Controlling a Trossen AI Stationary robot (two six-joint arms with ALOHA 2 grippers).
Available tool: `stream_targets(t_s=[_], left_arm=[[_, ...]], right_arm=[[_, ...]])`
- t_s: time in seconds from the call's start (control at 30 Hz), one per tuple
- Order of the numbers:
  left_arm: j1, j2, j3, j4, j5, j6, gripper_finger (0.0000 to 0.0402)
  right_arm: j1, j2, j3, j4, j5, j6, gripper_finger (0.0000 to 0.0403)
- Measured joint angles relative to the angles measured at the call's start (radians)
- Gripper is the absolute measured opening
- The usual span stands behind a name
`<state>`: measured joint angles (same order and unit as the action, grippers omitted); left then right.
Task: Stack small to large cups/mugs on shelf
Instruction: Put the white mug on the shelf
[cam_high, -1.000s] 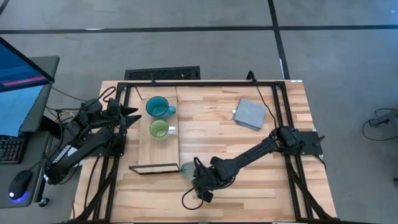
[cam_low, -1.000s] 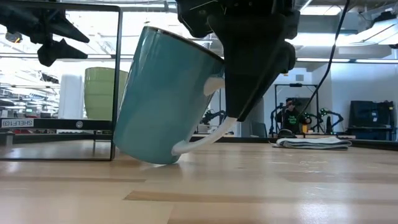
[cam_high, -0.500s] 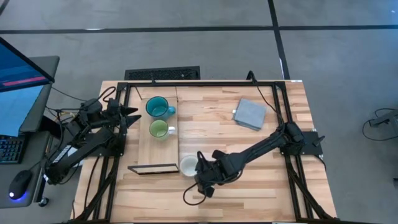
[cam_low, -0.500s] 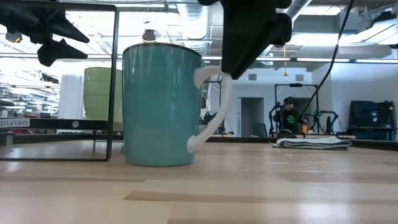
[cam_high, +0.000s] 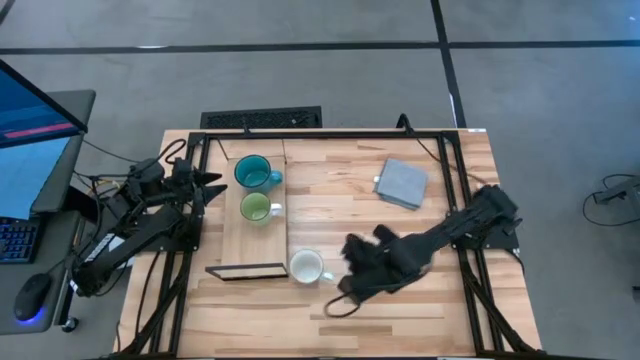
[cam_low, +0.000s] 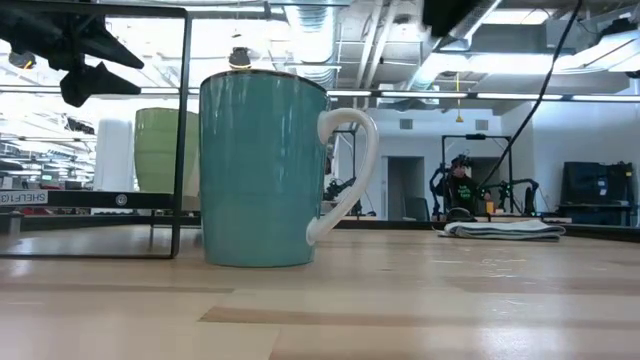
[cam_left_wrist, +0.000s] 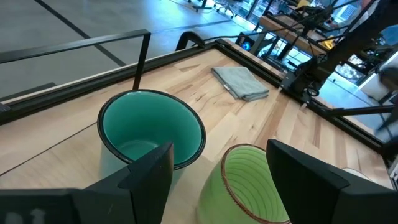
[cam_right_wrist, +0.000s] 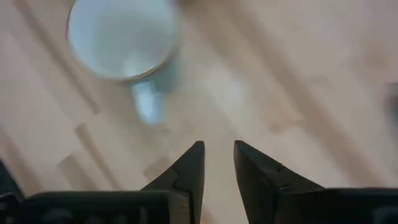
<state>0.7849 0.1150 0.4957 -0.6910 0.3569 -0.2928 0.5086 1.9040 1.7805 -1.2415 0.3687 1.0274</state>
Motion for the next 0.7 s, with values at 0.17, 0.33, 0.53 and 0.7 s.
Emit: stream_targets(t_s=[0.17, 0.33, 0.53, 0.7], left_arm=[[0.0, 0.0, 0.0, 0.0, 0.0, 0.0, 0.0248], [0.0, 0.0, 0.0, 0.0, 0.0, -0.008, 0.0248], [0.0, 0.0, 0.0, 0.0, 0.0, -0.008, 0.0248], [0.0, 0.0, 0.0, 0.011, -0.002, -0.017, 0.0248]], right_arm=[[0.05, -0.126, 0.0, -0.103, 0.229, 0.088, 0.0108], [0.117, -0.193, 0.0, -0.102, 0.483, 0.09, 0.0108], [0.167, -0.259, -0.065, -0.183, 0.569, 0.085, 0.0105], [0.172, -0.383, -0.203, -0.24, 0.576, 0.127, 0.0084]])
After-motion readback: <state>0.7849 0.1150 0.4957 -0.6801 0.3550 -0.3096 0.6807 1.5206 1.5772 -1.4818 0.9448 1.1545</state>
